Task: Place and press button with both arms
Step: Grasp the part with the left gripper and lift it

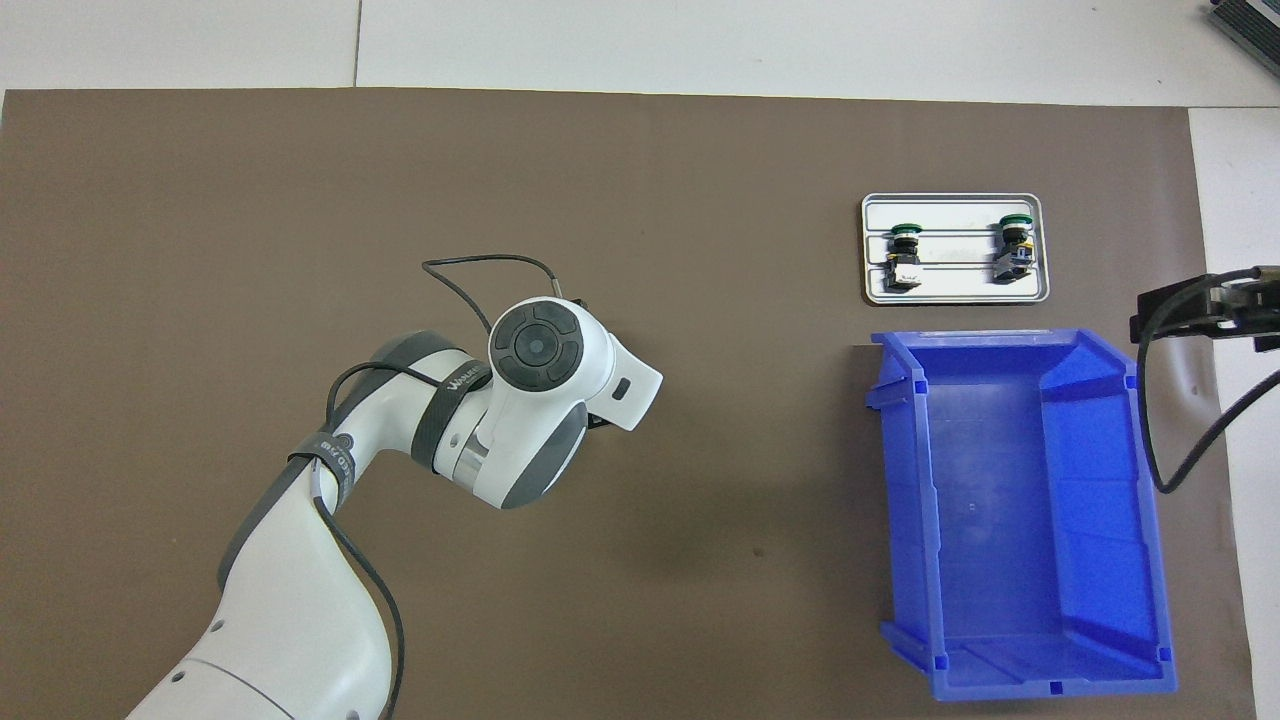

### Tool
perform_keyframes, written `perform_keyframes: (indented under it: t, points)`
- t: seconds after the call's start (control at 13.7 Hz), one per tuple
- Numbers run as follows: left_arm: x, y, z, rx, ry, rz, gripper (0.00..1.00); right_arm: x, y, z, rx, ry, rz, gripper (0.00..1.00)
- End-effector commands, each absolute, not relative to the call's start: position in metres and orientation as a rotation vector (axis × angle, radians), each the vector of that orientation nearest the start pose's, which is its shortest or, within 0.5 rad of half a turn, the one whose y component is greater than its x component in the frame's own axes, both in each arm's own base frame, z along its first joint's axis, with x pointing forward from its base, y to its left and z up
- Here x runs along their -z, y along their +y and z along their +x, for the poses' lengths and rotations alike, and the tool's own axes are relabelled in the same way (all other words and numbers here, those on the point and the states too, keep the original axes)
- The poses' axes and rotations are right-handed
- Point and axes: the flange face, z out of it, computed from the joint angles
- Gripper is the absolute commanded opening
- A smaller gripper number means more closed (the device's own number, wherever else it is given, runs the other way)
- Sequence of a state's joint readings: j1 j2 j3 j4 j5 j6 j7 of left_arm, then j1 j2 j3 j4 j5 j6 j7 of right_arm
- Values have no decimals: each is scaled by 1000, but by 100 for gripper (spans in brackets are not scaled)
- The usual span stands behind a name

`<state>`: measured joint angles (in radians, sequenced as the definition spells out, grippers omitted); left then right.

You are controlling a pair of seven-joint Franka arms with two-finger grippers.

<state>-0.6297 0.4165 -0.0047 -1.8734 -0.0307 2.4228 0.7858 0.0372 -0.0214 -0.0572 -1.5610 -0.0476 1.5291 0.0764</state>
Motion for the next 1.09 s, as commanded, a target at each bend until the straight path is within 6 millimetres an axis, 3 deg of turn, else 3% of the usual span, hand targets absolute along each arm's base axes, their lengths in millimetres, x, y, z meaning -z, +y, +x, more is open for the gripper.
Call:
perform_keyframes:
  t: [0.0, 0.07, 0.22, 0.29, 0.44, 0.66, 0.87, 1.02]
  points:
    - [-299, -388, 512, 233, 2002, -2402, 58, -638, -17, 540, -31, 120, -3161, 100]
    - [-298, -390, 510, 228, 2003, -2401, 49, -638, -17, 540, -31, 120, -3161, 100]
    - [-298, -397, 503, 226, 2008, -2400, 43, -638, -17, 540, -31, 120, -3161, 100]
    - [-299, -397, 504, 224, 2004, -2403, 33, -638, -17, 540, -31, 120, -3161, 100]
    - [-304, -392, 511, 209, 1981, -2423, 0, -638, -17, 540, -31, 120, -3161, 100]
    - [-321, -388, 524, 199, 1956, -2442, 0, -638, -17, 540, -31, 120, -3161, 100]
    - [-363, -363, 544, 301, 1870, -2506, 0, -638, -17, 540, -31, 120, -3161, 100]
    - [-382, -346, 551, 352, 1758, -2640, 0, -638, -17, 540, -31, 120, -3161, 100]
